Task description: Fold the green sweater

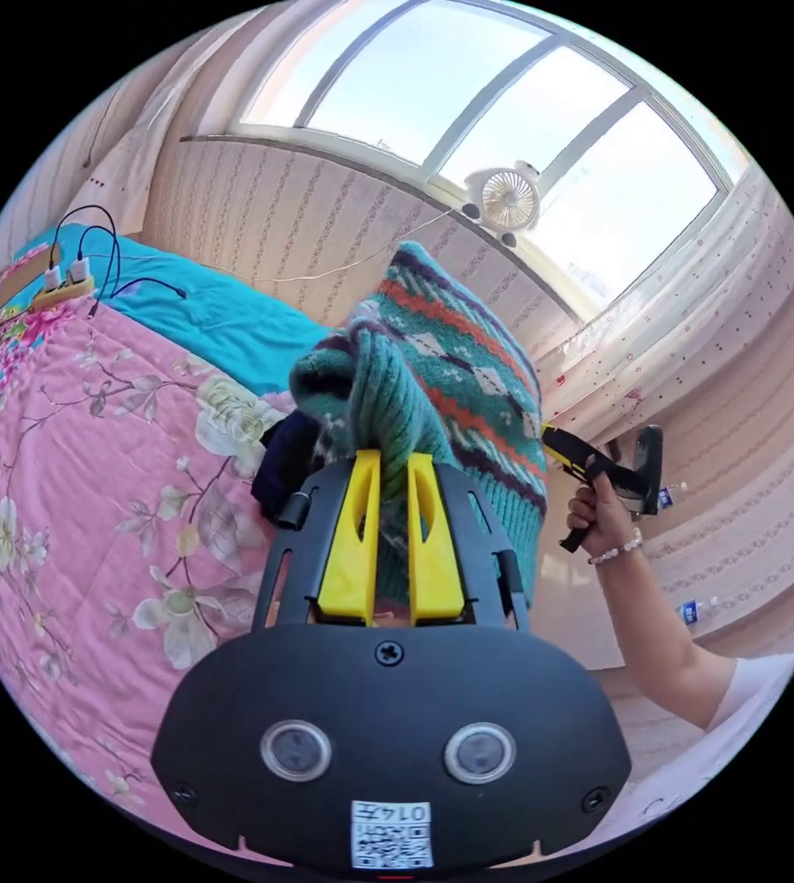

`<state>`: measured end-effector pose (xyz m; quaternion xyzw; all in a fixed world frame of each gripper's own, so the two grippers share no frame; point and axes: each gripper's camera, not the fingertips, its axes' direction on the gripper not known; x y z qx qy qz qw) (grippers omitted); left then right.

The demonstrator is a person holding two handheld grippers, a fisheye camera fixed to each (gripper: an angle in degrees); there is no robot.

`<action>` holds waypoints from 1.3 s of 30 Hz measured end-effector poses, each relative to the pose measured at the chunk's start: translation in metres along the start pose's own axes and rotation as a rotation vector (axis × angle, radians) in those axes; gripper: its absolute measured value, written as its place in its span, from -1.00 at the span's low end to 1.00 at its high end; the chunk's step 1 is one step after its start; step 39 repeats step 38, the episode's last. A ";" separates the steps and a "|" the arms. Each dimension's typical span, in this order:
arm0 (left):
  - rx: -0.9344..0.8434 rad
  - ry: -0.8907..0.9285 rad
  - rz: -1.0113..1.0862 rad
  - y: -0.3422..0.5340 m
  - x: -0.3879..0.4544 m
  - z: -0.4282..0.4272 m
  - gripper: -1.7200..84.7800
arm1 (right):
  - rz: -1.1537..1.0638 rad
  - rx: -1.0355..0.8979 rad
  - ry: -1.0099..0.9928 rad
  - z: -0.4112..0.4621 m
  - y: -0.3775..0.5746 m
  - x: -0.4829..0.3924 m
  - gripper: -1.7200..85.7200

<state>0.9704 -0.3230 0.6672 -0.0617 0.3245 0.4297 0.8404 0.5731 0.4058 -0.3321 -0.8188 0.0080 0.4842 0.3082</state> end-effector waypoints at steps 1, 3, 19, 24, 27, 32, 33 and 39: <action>0.008 0.011 -0.010 0.008 -0.002 -0.011 -0.83 | -0.007 -0.018 0.000 -0.002 0.002 -0.005 -0.90; 0.012 -0.020 -0.016 0.045 -0.005 -0.060 -0.84 | -0.045 -0.038 0.005 -0.007 0.007 -0.018 -0.87; 0.338 -0.551 -0.364 0.536 0.046 -0.468 -0.86 | -0.584 -0.260 -0.043 -0.001 0.182 -0.249 -0.71; 0.490 -0.778 -0.667 0.740 0.097 -0.584 -0.81 | -0.771 -0.490 -0.258 0.047 0.302 -0.360 -0.69; 0.568 -0.888 -0.797 0.843 0.134 -0.637 -0.79 | -0.900 -0.629 -0.348 0.069 0.378 -0.428 -0.67; 0.622 -1.085 -0.972 0.984 0.185 -0.695 -0.77 | -1.217 -0.886 -0.500 0.086 0.511 -0.552 -0.65; 0.631 -1.111 -1.012 1.015 0.192 -0.707 -0.77 | -1.258 -0.903 -0.512 0.086 0.525 -0.566 -0.65; 0.653 -1.157 -1.131 1.109 0.198 -0.751 -0.76 | -1.577 -0.962 -0.592 0.081 0.633 -0.684 -0.67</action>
